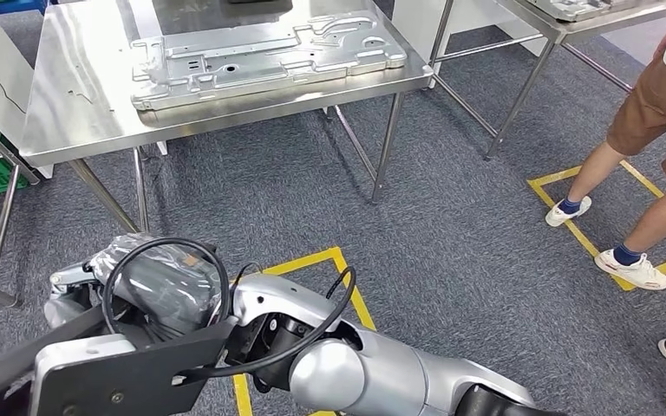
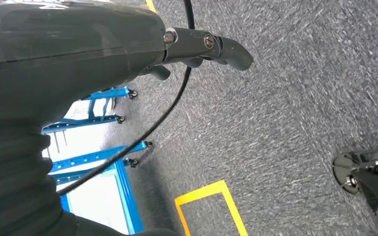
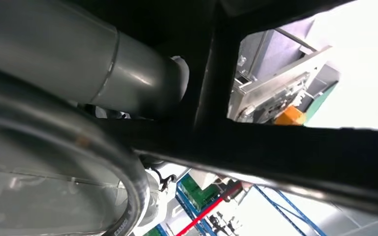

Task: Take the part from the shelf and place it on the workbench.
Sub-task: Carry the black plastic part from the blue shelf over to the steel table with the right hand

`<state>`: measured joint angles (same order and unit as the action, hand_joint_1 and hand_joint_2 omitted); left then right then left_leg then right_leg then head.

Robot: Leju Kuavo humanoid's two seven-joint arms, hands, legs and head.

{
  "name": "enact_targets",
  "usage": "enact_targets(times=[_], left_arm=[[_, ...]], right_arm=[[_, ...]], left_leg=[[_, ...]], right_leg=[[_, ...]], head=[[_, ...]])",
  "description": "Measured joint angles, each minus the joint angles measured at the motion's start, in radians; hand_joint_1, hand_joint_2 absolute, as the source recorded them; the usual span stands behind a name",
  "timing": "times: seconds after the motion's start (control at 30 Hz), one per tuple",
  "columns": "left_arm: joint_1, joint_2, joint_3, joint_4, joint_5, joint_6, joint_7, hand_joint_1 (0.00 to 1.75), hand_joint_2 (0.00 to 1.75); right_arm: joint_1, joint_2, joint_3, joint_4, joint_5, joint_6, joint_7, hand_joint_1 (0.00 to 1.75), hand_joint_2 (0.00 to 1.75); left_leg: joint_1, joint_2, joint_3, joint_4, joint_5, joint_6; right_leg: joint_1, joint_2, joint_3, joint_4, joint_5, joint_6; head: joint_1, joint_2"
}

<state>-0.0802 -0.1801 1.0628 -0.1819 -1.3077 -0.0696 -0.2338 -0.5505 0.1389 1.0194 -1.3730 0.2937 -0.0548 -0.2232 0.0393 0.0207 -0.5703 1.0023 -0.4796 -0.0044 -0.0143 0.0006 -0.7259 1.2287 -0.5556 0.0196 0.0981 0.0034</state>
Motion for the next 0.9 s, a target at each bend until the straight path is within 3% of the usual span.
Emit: enact_targets(times=[0.03,0.07,0.1,0.17,0.2,0.27,0.37,0.43,0.5,0.53,0.57,0.6,0.67,0.7,0.77,0.9], left_arm=[[0.0,0.0,0.0,0.0,0.0,-0.001,0.0,0.0,1.75],[0.0,0.0,0.0,0.0,0.0,-0.002,0.0,0.0,1.75],[0.0,0.0,0.0,0.0,0.0,-0.002,0.0,0.0,1.75],[0.0,0.0,0.0,0.0,0.0,-0.002,0.0,0.0,1.75],[0.0,0.001,0.0,0.0,0.0,-0.002,0.0,0.0,1.75],[0.0,0.002,0.0,0.0,0.0,-0.002,0.0,0.0,1.75],[-0.001,0.001,0.0,0.0,0.0,-0.002,0.0,0.0,1.75],[-0.001,0.001,0.0,0.0,0.0,-0.002,0.0,0.0,1.75],[0.0,0.001,0.0,0.0,0.0,-0.002,0.0,0.0,1.75],[0.001,0.001,0.0,0.0,0.0,-0.002,0.0,0.0,1.75],[0.002,0.001,0.0,0.0,0.0,-0.002,0.0,0.0,1.75],[0.003,0.001,0.0,0.0,0.0,-0.002,0.0,0.0,1.75],[0.003,0.001,0.0,0.0,0.0,-0.002,0.0,0.0,1.75],[0.003,0.001,0.0,0.0,0.0,-0.002,0.0,0.0,1.75],[0.001,0.001,0.0,0.0,0.0,-0.002,-0.004,0.0,1.75],[0.001,0.0,0.0,0.0,0.0,-0.002,0.006,0.0,1.75]], right_arm=[[0.001,-0.001,0.002,0.0,0.0,0.001,0.0,1.75,0.0],[0.001,-0.002,0.004,0.0,0.0,0.002,0.001,1.75,0.0],[0.001,-0.003,0.006,0.0,0.0,0.002,0.001,1.75,0.0],[-0.001,-0.004,0.011,0.0,0.0,0.003,0.001,1.75,0.0],[-0.002,-0.003,0.014,0.0,0.0,0.003,0.001,1.75,0.0],[-0.004,-0.001,0.017,0.0,0.0,0.003,0.001,1.75,0.0],[-0.006,0.0,0.021,0.0,0.0,0.003,0.001,1.75,0.0],[-0.009,0.002,0.023,0.0,0.0,0.003,0.002,1.75,0.0],[-0.009,0.003,0.026,0.0,0.0,0.004,0.002,1.75,0.0],[-0.009,0.003,0.028,0.0,0.0,0.004,0.002,1.75,0.0],[-0.009,0.003,0.029,0.0,0.0,0.005,0.003,1.75,0.0],[-0.009,0.003,0.03,0.0,0.0,0.005,0.003,1.75,0.0],[-0.009,0.003,0.03,0.0,0.0,0.005,0.003,1.75,0.0],[-0.01,0.003,0.03,0.0,0.0,0.005,0.003,1.75,0.0],[-0.012,0.003,0.031,0.0,0.0,0.006,0.003,1.75,0.0],[-0.014,0.004,0.031,-0.001,-0.001,0.006,0.003,1.75,0.0]], left_leg=[[0.002,0.0,0.0,0.0,-0.001,-0.001],[0.005,0.0,0.001,0.001,-0.002,-0.004],[0.008,0.0,0.003,0.001,-0.005,-0.007],[0.015,-0.002,0.011,0.002,-0.012,-0.021],[0.016,-0.002,0.013,0.004,-0.016,-0.03],[0.013,-0.001,0.015,0.004,-0.02,-0.046],[0.018,0.001,0.02,0.003,-0.026,-0.058],[0.018,-0.003,-0.013,0.078,-0.066,-0.058],[0.011,-0.009,-0.09,0.229,-0.124,-0.054],[0.007,-0.012,-0.126,0.293,-0.139,-0.053],[0.005,-0.013,-0.148,0.323,-0.135,-0.051],[0.004,-0.014,-0.151,0.311,-0.111,-0.049],[0.002,-0.016,-0.109,0.188,-0.03,-0.04],[-0.001,-0.018,-0.082,0.123,-0.003,-0.036],[-0.006,-0.021,-0.053,0.053,0.008,-0.027],[-0.006,-0.024,-0.04,0.042,-0.005,-0.005]], right_leg=[[-0.004,0.0,-0.024,0.047,-0.011,0.003],[-0.009,0.0,-0.032,0.059,-0.004,0.006],[-0.014,0.0,-0.019,0.03,0.021,0.01],[-0.022,-0.005,0.048,-0.104,0.085,0.019],[-0.021,-0.007,0.08,-0.162,0.101,0.021],[-0.016,-0.007,0.108,-0.209,0.101,0.017],[-0.016,-0.001,0.113,-0.209,0.095,-0.008],[-0.019,0.0,0.121,-0.212,0.091,-0.027],[-0.011,0.001,0.127,-0.212,0.084,-0.04],[-0.007,0.003,0.131,-0.212,0.081,-0.045],[-0.003,0.006,0.136,-0.212,0.078,-0.048],[0.0,0.01,0.142,-0.212,0.074,-0.049],[0.002,0.016,0.156,-0.211,0.062,-0.046],[0.005,0.019,0.161,-0.209,0.056,-0.041],[0.009,0.021,0.164,-0.208,0.048,-0.03],[0.008,0.019,0.161,-0.189,0.037,-0.011]], head=[[0.0,0.0],[0.0,0.0],[0.0,0.0],[0.0,0.0],[0.0,0.0],[0.0,0.0],[-0.002,0.0],[-0.002,0.0],[-0.003,0.0],[-0.003,0.0],[-0.003,0.0],[-0.003,0.0],[-0.003,0.0],[-0.003,0.0],[-0.005,0.0],[-0.004,0.0]])
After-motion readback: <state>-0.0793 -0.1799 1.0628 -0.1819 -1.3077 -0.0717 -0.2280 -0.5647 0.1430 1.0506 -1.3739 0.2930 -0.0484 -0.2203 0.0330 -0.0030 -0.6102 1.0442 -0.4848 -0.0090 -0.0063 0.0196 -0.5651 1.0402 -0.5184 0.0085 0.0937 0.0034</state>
